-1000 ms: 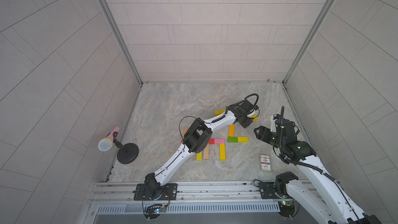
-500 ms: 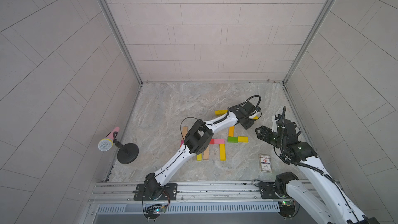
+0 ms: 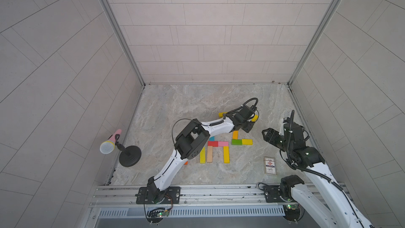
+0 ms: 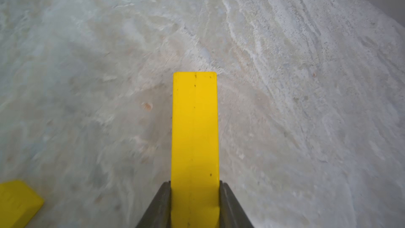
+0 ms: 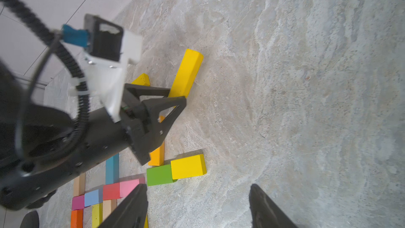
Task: Assemble the letter h with building blocks
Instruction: Pick up the building block from the center of the board, then assemble the building block at the center of the board.
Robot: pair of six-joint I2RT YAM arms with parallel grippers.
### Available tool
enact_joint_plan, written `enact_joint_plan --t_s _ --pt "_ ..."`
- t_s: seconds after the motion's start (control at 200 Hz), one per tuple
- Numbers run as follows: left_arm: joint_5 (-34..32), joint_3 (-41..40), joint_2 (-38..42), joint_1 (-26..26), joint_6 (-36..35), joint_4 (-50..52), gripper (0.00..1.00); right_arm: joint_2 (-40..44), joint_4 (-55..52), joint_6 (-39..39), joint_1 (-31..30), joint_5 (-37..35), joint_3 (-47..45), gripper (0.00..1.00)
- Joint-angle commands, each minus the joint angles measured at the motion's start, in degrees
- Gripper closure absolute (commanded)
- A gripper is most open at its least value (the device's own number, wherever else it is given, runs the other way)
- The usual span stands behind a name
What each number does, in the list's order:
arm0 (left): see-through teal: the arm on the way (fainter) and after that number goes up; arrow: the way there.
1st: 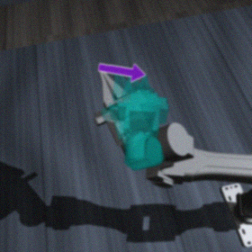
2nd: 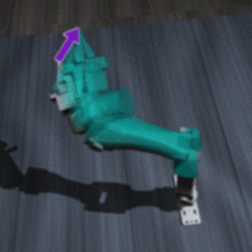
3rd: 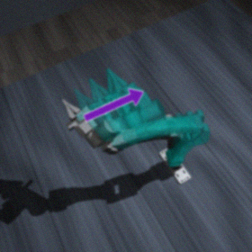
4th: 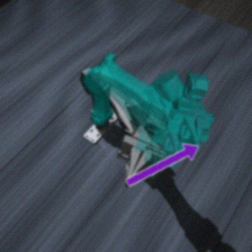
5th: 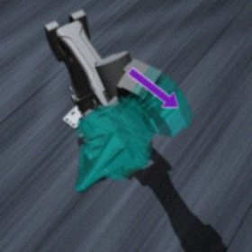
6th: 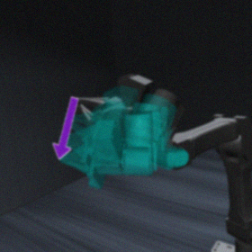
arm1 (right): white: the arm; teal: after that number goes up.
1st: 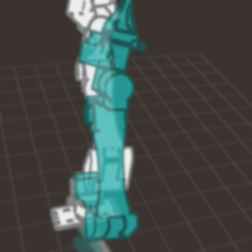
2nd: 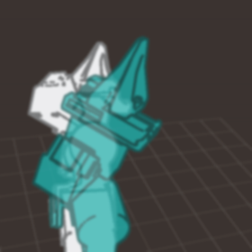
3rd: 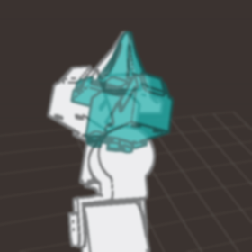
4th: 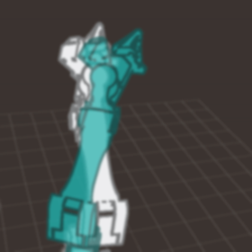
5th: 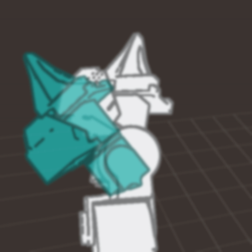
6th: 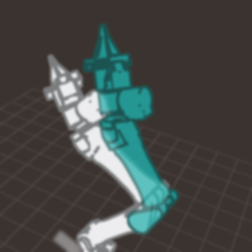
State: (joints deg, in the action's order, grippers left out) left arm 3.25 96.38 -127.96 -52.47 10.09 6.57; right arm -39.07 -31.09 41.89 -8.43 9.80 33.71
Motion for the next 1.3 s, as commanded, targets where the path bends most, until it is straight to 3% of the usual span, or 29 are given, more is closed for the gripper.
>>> enact_joint_plan --t_s 0.0,0.21,0.425,0.575,0.831,1.151,1.291 --pt "-5.5 -9.8 11.5 0.0 9.1 -11.1 0.72 0.5 -0.1 0.6 0.4 -1.1 -0.7 0.25" --pt "-15.7 -29.2 29.9 -6.9 23.6 -5.5 0.71 0.5 0.6 0.4 0.7 -0.8 -1.1 0.25" --pt "-20.3 -41.2 40.8 -17.8 39.4 5.9 0.71 0.4 1.4 -0.3 1.3 -0.7 -1.4 0.25" --pt "-23.9 -43.2 43.7 -25.0 47.8 12.5 0.71 -0.8 2.9 -0.6 2.0 0.0 -2.1 0.25" --pt "-23.8 -38.0 34.5 -29.8 57.8 16.5 0.74 -3.0 4.9 -1.1 2.9 0.3 -3.8 0.25" --pt "-24.9 -25.7 22.2 -30.3 61.5 26.6 0.77 -1.6 5.1 -1.0 4.0 0.5 -5.1 0.25" --pt "-24.2 -21.4 17.7 -30.1 59.8 28.3 0.76 -1.4 4.9 -1.1 4.3 1.0 -5.2 0.25"
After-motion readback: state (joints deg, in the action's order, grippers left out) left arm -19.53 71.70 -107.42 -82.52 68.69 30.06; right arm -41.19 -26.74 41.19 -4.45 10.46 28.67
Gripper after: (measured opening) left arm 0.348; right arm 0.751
